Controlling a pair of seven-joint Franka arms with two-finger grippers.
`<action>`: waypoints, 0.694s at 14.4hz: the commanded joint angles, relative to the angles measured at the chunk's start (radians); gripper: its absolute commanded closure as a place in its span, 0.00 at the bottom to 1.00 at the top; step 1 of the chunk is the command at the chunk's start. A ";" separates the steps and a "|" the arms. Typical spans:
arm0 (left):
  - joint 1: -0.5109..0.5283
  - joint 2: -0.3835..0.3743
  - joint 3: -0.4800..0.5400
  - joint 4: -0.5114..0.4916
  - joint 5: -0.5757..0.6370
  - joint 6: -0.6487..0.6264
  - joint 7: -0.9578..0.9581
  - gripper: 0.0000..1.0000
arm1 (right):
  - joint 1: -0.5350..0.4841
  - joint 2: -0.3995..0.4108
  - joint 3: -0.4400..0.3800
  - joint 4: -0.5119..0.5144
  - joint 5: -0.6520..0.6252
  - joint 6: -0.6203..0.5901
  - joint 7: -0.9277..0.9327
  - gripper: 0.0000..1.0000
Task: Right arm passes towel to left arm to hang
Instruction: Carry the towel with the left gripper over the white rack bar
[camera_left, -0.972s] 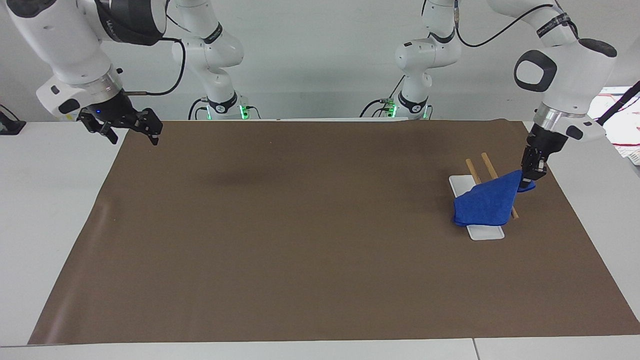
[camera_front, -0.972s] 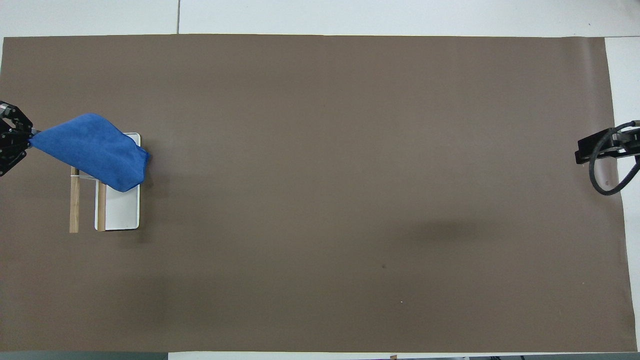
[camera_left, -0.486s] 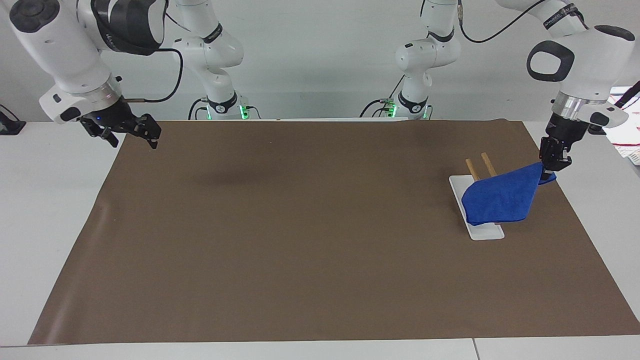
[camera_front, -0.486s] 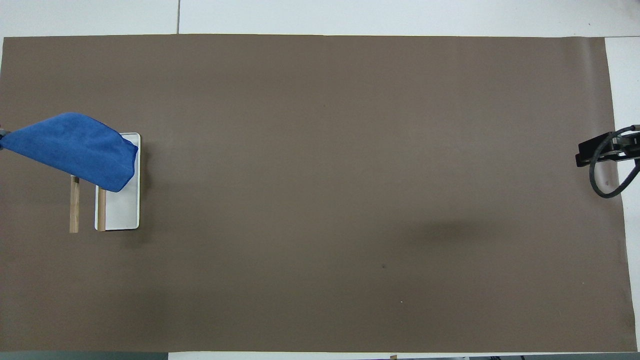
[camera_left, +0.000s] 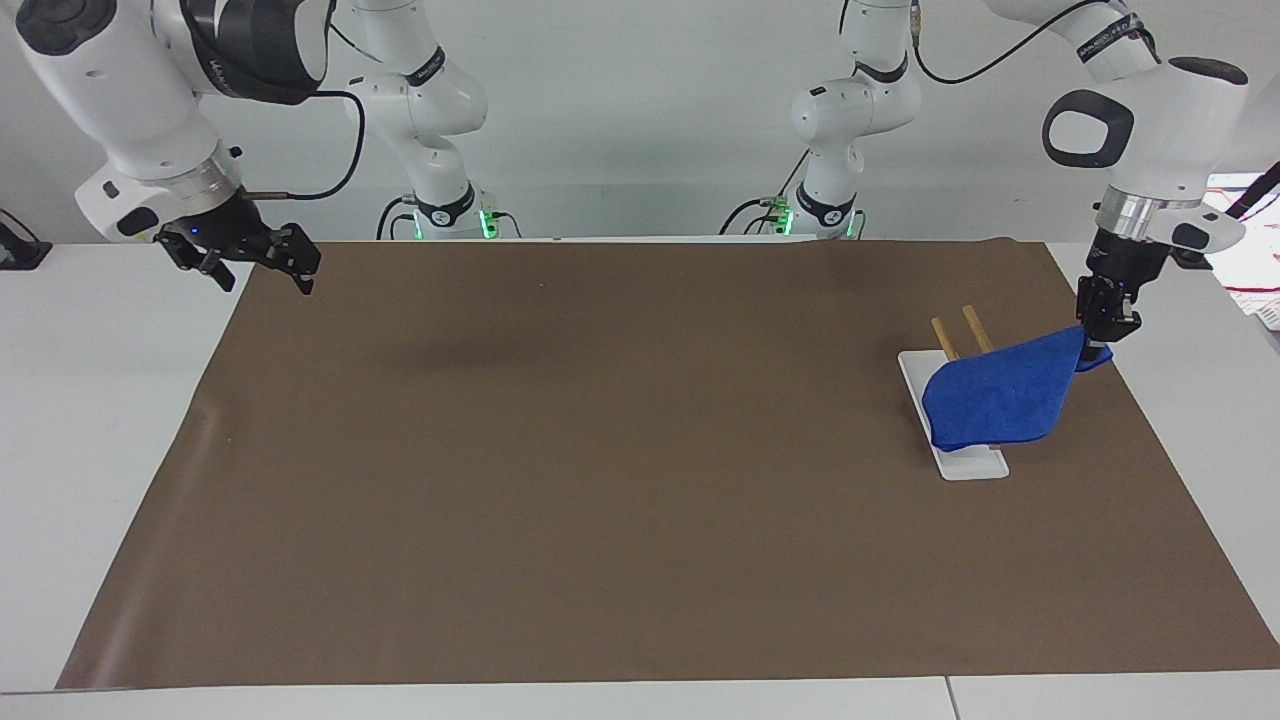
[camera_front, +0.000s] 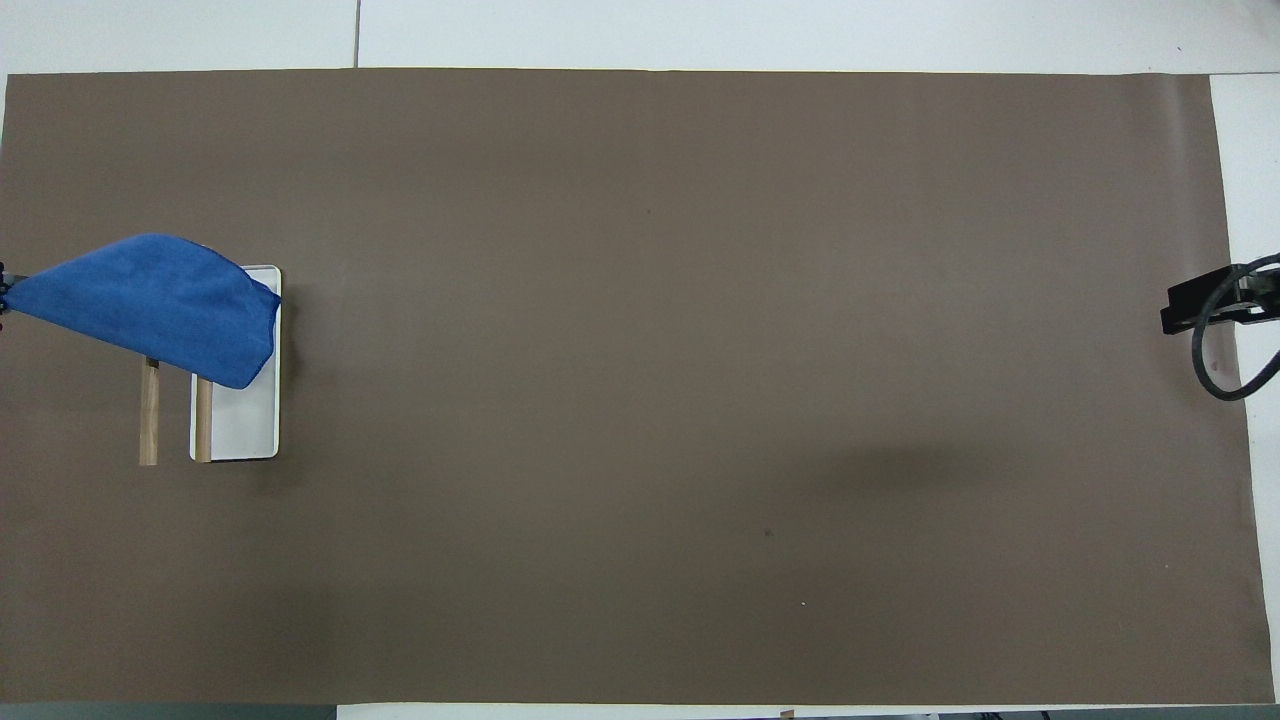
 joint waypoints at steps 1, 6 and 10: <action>0.025 -0.025 -0.006 -0.040 0.020 0.043 -0.005 1.00 | -0.033 -0.028 0.006 -0.029 0.001 0.011 -0.041 0.00; 0.060 -0.022 -0.009 -0.088 0.020 0.043 -0.005 1.00 | -0.037 -0.036 0.007 -0.033 0.005 0.000 -0.054 0.00; 0.063 -0.008 -0.009 -0.114 0.020 0.049 -0.007 1.00 | -0.034 -0.058 0.007 -0.036 0.007 -0.023 -0.052 0.00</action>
